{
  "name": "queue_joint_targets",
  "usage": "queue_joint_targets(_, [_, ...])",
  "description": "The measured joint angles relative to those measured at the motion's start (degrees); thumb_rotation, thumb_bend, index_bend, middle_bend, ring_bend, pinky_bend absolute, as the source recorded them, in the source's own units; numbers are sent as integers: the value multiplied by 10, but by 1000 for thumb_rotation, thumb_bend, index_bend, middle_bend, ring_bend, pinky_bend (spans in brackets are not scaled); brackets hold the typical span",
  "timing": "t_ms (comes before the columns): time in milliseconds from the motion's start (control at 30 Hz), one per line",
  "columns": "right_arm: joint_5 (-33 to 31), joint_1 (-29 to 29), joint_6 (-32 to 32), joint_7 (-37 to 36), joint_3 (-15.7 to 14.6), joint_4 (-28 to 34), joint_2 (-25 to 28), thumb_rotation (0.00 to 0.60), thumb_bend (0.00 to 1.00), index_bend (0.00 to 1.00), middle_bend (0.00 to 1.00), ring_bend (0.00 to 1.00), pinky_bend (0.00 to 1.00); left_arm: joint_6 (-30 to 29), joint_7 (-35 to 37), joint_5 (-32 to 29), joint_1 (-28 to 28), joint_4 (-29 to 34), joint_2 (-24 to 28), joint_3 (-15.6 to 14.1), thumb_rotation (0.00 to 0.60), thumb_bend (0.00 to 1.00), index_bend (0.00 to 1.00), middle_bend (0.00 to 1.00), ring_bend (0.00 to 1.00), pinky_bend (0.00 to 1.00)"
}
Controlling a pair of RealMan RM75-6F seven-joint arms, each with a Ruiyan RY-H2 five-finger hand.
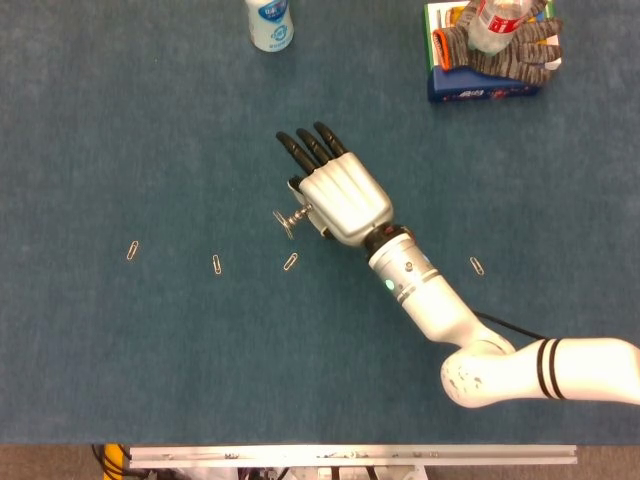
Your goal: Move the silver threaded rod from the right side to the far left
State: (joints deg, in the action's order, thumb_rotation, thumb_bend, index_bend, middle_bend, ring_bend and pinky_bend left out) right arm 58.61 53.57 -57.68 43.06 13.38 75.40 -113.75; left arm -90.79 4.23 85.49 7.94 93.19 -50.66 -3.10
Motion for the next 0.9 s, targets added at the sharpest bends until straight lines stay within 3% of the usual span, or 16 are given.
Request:
queue_joint_targets(100, [10, 0, -1, -9, -4, -18, -9, 600, 200, 79, 44, 0, 1, 0, -2, -1, 1, 2, 0, -1, 600, 448, 496, 429, 279, 330])
queue_joint_targets(167, [14, -2, -6, -12, -5, -25, -11, 600, 162, 10, 42, 0, 1, -1, -2, -1, 3, 1, -1, -1, 600, 448, 496, 429, 279, 330])
queue_joint_targets(533, [18, -26, -23, -19, -8, 5, 22, 600, 155, 0, 42, 0, 1, 3, -16, 1, 1, 9, 0, -1, 600, 449, 496, 429, 279, 330])
queue_joint_targets(733, [24, -52, -44, -16, -20, 77, 79, 600, 155, 0, 42, 0, 1, 4, -33, 8, -5, 22, 3, 0, 600, 448, 496, 419, 279, 330])
queue_joint_targets(900, [42, -85, -77, -18, -35, 169, 157, 600, 155, 0, 42, 0, 1, 5, -56, 21, -13, 42, 4, 2, 600, 449, 494, 350, 265, 330])
